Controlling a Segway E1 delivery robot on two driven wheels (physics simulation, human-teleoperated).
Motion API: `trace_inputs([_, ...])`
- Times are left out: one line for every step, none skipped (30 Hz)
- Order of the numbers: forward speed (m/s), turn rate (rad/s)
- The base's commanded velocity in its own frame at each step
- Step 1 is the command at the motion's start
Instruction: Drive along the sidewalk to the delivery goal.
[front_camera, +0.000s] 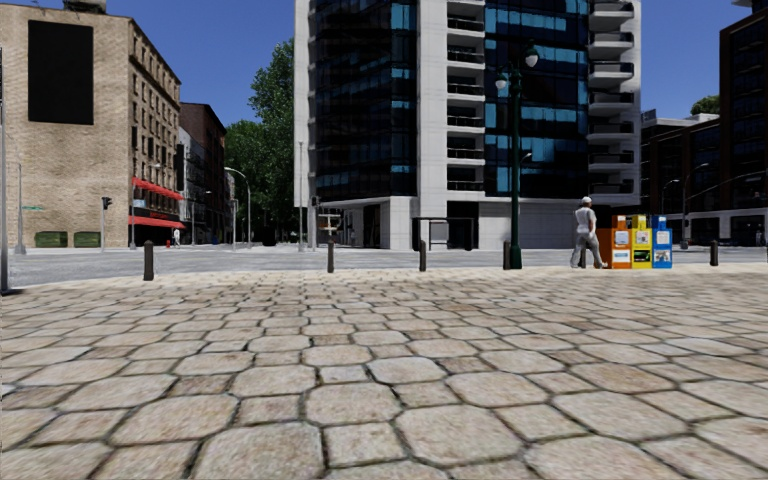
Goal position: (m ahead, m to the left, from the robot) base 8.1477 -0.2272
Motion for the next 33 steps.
trace_inputs([2.00, 0.00])
trace_inputs([2.00, 0.00])
trace_inputs([2.00, 0.00])
trace_inputs([2.00, 0.00])
trace_inputs([2.00, 0.00])
trace_inputs([2.00, 0.00])
trace_inputs([2.00, 0.00])
trace_inputs([2.00, 0.00])
trace_inputs([2.00, 0.00])
trace_inputs([2.00, 0.00])
trace_inputs([2.00, 0.00])
trace_inputs([2.00, 0.00])
trace_inputs([2.00, 0.00])
trace_inputs([2.00, 0.00])
trace_inputs([2.00, 0.00])
trace_inputs([2.00, 0.00])
trace_inputs([2.00, 0.00])
trace_inputs([2.00, 0.00])
trace_inputs([2.00, 0.00])
trace_inputs([2.00, 0.00])
trace_inputs([2.00, 0.00])
trace_inputs([2.00, 0.00])
trace_inputs([2.00, 0.00])
trace_inputs([2.00, 0.00])
trace_inputs([2.00, 0.00])
trace_inputs([2.00, 0.00])
trace_inputs([2.00, 0.00])
trace_inputs([2.00, 0.00])
trace_inputs([2.00, 0.00])
trace_inputs([2.00, 0.00])
trace_inputs([2.00, 0.00])
trace_inputs([2.00, 0.00])
trace_inputs([2.00, 0.00])
